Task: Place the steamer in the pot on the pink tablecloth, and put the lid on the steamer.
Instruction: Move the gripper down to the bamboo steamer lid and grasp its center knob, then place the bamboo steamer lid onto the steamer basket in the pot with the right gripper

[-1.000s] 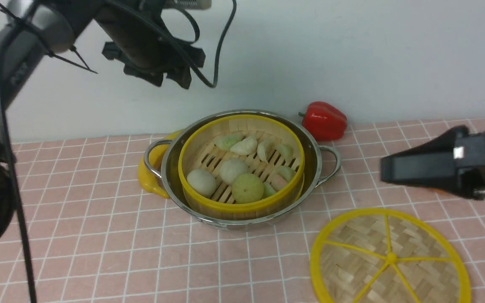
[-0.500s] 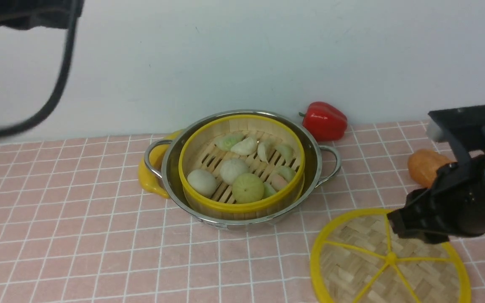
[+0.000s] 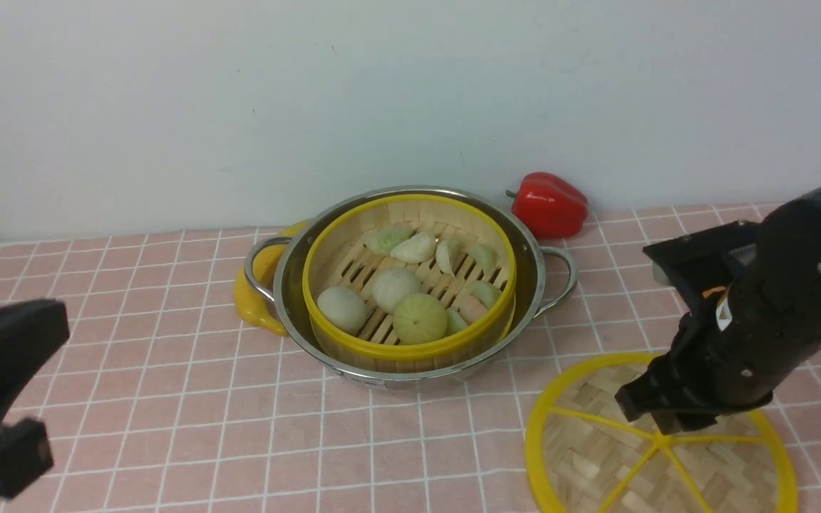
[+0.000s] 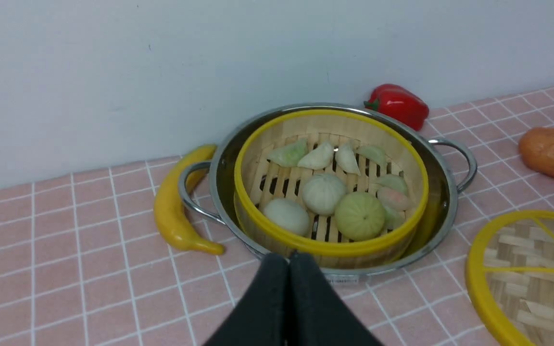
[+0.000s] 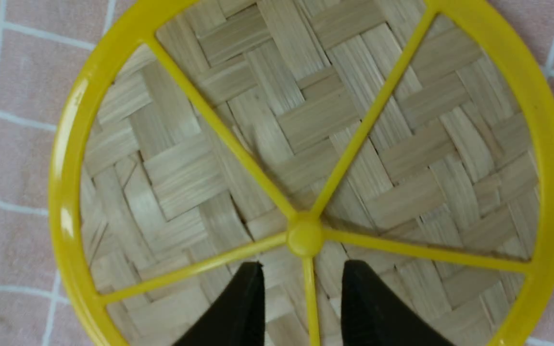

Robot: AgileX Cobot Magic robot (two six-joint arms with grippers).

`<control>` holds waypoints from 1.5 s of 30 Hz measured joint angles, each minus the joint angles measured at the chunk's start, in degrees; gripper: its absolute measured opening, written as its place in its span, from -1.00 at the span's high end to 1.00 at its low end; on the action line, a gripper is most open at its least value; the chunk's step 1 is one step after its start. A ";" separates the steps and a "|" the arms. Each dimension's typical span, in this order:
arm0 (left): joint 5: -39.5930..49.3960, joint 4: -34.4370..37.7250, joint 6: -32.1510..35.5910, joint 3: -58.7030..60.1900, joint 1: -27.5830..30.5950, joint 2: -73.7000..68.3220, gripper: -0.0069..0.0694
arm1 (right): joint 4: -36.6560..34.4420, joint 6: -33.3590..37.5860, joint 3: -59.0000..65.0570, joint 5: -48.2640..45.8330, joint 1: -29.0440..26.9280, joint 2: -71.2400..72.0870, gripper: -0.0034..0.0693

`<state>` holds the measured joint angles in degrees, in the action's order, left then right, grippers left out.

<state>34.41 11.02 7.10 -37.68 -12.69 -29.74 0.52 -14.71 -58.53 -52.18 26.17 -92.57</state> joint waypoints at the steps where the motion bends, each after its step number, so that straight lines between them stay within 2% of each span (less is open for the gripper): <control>1: 0.00 0.60 0.07 0.82 0.00 1.45 0.88 | 0.18 0.02 0.00 0.45 0.00 -0.40 0.23; 6: -0.13 3.65 0.07 2.83 0.00 7.16 0.88 | 0.85 0.06 -0.06 1.90 0.00 -2.68 0.23; 14: 1.30 6.76 2.82 2.96 0.00 8.22 0.88 | 2.23 0.08 -0.11 3.48 0.00 -7.16 0.24; 18: 1.94 7.43 3.09 3.12 0.00 8.22 0.88 | 2.16 0.08 -0.62 2.79 0.06 -7.79 0.51; 19: 1.94 7.48 3.09 3.12 0.00 8.22 0.88 | 2.16 0.08 -0.83 2.51 0.10 -7.73 0.51; 25: 2.20 7.48 3.09 3.12 0.00 8.22 0.88 | 2.37 0.08 -4.87 -6.55 0.10 -5.42 0.51; 26: 2.20 7.48 3.09 3.12 0.00 8.22 0.88 | 2.37 0.08 -8.05 -11.61 0.10 -3.90 0.51; 30: 2.20 7.48 3.20 3.12 0.00 8.22 0.88 | 2.37 0.41 -15.52 -17.43 0.10 -2.10 0.51; 33: 2.32 7.48 3.20 3.12 0.00 8.22 0.88 | 1.61 2.01 -22.92 -17.98 0.10 -2.43 0.51; 36: 2.65 7.48 3.20 3.12 0.00 8.22 0.88 | -2.03 3.99 -33.35 -18.31 0.10 -6.28 0.51; 39: 2.91 7.48 3.20 3.12 0.00 8.22 0.88 | -4.76 5.38 -43.83 -18.39 0.89 -13.49 0.51; 40: 2.91 7.48 3.20 3.12 0.00 8.22 0.88 | -4.85 5.46 -43.83 -18.39 0.99 -14.06 0.51; 45: 3.08 7.43 3.21 3.12 0.00 8.22 0.88 | -5.30 5.90 -60.99 -18.39 4.47 -27.88 0.51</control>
<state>37.49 18.44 10.31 -34.56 -12.69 -21.52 -4.78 -8.81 -119.52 -70.57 30.64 -120.45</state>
